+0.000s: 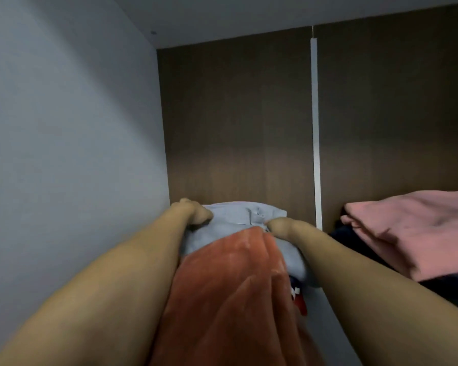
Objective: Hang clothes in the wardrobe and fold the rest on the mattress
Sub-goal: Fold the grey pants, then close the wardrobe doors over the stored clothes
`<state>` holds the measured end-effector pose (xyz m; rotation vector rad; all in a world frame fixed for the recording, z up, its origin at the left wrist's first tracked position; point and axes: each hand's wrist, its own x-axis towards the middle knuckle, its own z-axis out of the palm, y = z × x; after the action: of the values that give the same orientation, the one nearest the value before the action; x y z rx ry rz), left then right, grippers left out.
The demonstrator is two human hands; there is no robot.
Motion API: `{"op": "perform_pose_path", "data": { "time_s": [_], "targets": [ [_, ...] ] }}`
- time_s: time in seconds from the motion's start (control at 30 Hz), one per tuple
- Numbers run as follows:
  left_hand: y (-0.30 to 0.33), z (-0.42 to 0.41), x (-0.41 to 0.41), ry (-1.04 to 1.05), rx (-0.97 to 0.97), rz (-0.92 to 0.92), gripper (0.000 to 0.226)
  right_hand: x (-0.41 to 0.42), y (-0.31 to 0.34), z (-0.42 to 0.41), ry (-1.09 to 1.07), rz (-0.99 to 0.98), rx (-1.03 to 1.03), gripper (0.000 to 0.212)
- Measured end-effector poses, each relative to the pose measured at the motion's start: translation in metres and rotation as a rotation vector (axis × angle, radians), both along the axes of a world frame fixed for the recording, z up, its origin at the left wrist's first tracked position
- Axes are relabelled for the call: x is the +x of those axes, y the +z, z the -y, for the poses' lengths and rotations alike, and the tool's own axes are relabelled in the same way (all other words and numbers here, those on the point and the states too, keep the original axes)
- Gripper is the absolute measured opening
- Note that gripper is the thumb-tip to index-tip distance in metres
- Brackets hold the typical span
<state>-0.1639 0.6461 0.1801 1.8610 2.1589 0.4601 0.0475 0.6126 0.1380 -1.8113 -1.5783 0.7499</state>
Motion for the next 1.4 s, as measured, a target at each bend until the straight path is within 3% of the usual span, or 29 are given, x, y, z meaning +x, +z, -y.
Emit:
{"op": "perform_pose_path", "data": {
  "time_s": [0.07, 0.13, 0.27, 0.33, 0.47, 0.57, 0.63, 0.73, 0.93, 1.07, 1.4],
  "targets": [
    [-0.001, 0.001, 0.001, -0.048, -0.134, 0.005, 0.06, -0.002, 0.001, 0.001, 0.035, -0.076, 0.017, 0.071],
    [-0.004, 0.003, 0.001, -0.045, -0.239, -0.028, 0.069, -0.005, 0.002, 0.0, 0.024, -0.055, 0.028, 0.075],
    [-0.007, -0.001, 0.002, -0.033, -0.242, -0.07, 0.078, -0.004, 0.005, 0.004, -0.02, 0.042, 0.029, 0.062],
    [-0.006, -0.002, 0.002, -0.029, -0.244, -0.07, 0.08, -0.002, 0.007, 0.007, -0.074, 0.0, 0.058, 0.052],
    [-0.006, 0.002, 0.004, -0.026, -0.245, -0.108, 0.078, -0.009, 0.01, 0.012, -0.052, -0.048, 0.087, 0.061],
    [0.003, 0.01, 0.005, -0.054, -0.207, -0.231, 0.067, -0.005, 0.015, 0.018, -0.061, -0.137, 0.062, 0.068],
    [0.018, 0.022, 0.006, -0.09, -0.132, -0.298, 0.056, 0.002, 0.021, 0.029, -0.082, -0.096, 0.065, 0.049],
    [0.048, 0.047, 0.01, -0.106, 0.153, -0.323, 0.053, 0.006, 0.042, 0.054, -0.134, -0.031, 0.179, 0.036],
    [0.08, 0.144, 0.016, -0.105, 0.486, -0.385, 0.055, 0.004, 0.077, 0.137, -0.152, -0.003, 0.424, 0.053],
    [0.071, 0.242, 0.01, -0.068, 0.64, -0.453, 0.051, -0.001, 0.085, 0.208, -0.085, 0.087, 0.575, 0.054],
    [0.042, 0.469, -0.029, 0.065, 0.617, -0.498, 0.051, -0.044, 0.069, 0.377, 0.238, 0.197, 0.697, 0.059]
  ]
}}
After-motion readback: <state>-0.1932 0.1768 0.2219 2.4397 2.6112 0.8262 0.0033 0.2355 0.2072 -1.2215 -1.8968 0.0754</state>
